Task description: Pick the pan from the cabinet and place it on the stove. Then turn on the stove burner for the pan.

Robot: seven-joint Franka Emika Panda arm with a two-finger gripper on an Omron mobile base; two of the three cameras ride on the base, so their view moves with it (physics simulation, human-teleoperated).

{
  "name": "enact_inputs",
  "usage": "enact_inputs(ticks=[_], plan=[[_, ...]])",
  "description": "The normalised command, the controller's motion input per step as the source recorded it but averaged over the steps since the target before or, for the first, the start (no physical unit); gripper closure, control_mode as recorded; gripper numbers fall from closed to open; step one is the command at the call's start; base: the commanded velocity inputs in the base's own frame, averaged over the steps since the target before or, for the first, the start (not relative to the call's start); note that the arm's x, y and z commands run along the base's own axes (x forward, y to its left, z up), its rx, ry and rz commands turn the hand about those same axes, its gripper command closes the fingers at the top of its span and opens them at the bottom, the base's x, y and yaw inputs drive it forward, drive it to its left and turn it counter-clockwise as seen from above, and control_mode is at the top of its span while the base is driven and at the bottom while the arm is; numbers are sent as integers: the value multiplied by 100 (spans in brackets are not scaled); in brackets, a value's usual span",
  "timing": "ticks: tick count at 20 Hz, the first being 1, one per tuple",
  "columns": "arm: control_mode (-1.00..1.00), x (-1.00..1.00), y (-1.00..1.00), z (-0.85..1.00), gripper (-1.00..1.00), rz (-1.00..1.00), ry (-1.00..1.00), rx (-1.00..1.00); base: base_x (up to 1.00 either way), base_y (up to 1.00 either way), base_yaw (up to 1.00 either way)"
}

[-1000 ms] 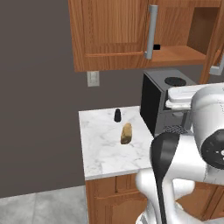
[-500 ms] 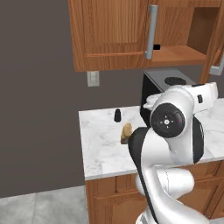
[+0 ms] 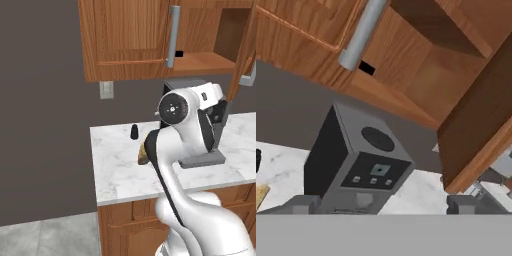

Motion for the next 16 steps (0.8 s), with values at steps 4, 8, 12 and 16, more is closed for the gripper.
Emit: enact_inputs(ticks=[4, 8, 12, 16], plan=[[-100, 21, -33, 0, -100, 2, 0, -9, 0, 0, 0], [-100, 21, -35, 3, -100, 0, 0, -11, 0, 0, 0], [-100, 32, -28, 4, -100, 0, 8, -10, 0, 0, 0], [-100, 50, -10, 2, -100, -3, 17, -13, 0, 0, 0]])
